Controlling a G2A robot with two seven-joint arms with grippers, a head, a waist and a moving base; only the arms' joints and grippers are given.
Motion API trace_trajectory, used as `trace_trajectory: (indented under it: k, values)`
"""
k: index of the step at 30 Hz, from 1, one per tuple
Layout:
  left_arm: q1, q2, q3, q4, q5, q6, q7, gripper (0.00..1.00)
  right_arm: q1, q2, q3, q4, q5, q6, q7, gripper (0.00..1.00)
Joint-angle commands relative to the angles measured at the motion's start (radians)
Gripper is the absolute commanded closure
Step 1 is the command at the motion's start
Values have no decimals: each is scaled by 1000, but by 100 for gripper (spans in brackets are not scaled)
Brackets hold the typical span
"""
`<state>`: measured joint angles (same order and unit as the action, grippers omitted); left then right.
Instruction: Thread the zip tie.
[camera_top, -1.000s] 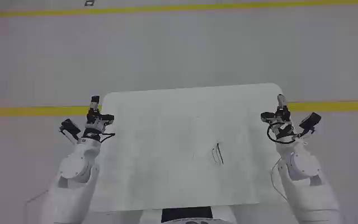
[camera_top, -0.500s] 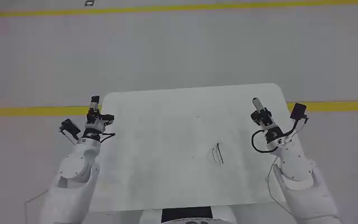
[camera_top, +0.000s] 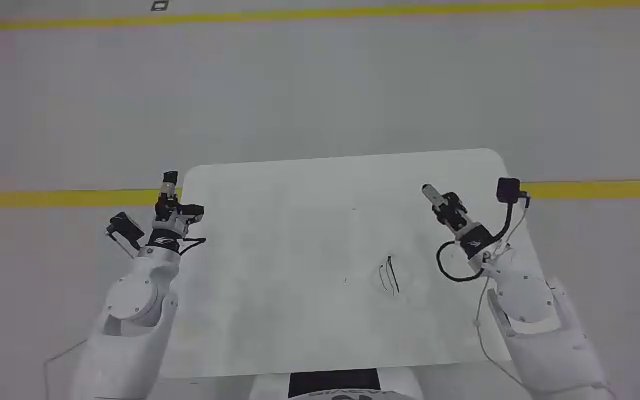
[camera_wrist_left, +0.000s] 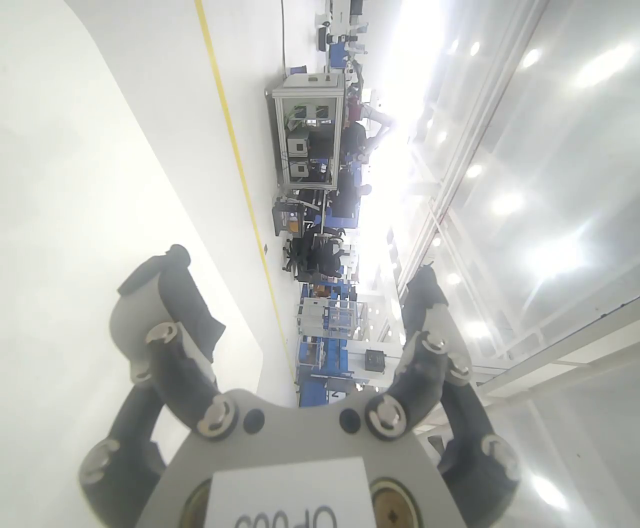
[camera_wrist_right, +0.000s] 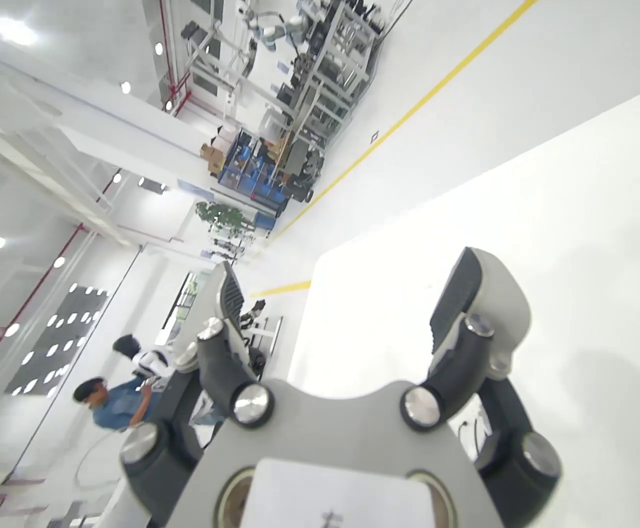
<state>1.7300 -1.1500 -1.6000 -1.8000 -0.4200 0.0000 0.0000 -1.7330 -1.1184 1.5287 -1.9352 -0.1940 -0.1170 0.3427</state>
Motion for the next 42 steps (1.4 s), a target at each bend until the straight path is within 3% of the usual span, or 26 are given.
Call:
trace_trajectory:
  k: [1, 10, 18, 27, 30, 36, 42]
  values:
    - [0, 0, 0, 0, 0, 0, 0, 0, -1, 0, 1, 0, -2, -2, 1, 0]
    - [0, 0, 0, 0, 0, 0, 0, 0, 3, 1, 2, -8, -18, -7, 8, 0]
    - [0, 0, 0, 0, 0, 0, 0, 0, 51, 26, 6, -54, -225, -32, 312, 0]
    - [0, 0, 0, 0, 0, 0, 0, 0, 51, 27, 6, -53, -231, -32, 319, 0]
    - [0, 0, 0, 0, 0, 0, 0, 0, 61, 34, -8, -72, -310, -85, 379, 0]
    - [0, 0, 0, 0, 0, 0, 0, 0, 86, 48, -57, -69, -436, -139, 562, 0]
    - [0, 0, 0, 0, 0, 0, 0, 0, 97, 50, -74, -63, -449, -149, 584, 0]
